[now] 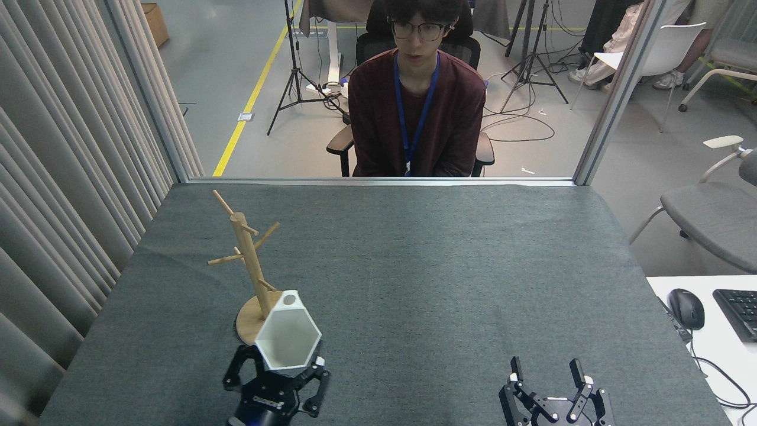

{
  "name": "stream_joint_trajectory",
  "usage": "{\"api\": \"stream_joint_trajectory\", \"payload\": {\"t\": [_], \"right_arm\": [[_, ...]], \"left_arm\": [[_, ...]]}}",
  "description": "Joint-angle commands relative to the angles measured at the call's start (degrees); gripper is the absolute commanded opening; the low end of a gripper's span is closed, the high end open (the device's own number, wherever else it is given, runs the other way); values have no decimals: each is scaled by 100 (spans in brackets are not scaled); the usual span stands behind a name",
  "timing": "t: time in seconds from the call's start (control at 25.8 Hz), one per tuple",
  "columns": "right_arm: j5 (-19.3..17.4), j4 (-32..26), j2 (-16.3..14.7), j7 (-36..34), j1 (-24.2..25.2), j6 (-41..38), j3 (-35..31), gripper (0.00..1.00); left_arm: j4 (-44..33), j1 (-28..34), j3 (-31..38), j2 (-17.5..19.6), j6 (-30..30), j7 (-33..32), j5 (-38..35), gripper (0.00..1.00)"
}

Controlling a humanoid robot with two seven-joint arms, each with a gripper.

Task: Hang cup on storage rack
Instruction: 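Raise the cup with the left gripper onto a wooden stand peg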

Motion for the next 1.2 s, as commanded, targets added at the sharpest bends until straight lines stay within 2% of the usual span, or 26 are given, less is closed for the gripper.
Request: {"api": "stream_joint_trajectory", "payload": {"t": [0.0, 0.19, 0.31, 0.46, 0.54, 0.81, 1.16], "right_arm": [[5, 4, -71, -4, -36, -12, 2, 99], [5, 92, -133, -4, -80, -12, 11, 99], [5, 92, -124, -4, -133, -12, 11, 99], [5, 92, -133, -4, -151, -12, 20, 99], [5, 101, -133, -4, -177, -12, 20, 99], [14, 180, -124, -4, -282, -12, 20, 99], [14, 320, -133, -4, -370, -12, 20, 99]], "left_arm": [[-261, 163, 763, 42, 218, -12, 2, 45], [-42, -65, 904, 24, 1159, -91, -174, 45], [301, -303, 1009, -20, 1449, -108, -719, 44], [740, -716, 1607, -134, 1475, -108, -1651, 45], [987, -918, 1730, -213, 1475, -117, -1897, 45], [1602, -1559, 1756, -204, 1475, -196, -1932, 45], [2015, -1779, 1739, -222, 1511, -179, -2072, 46]]}}
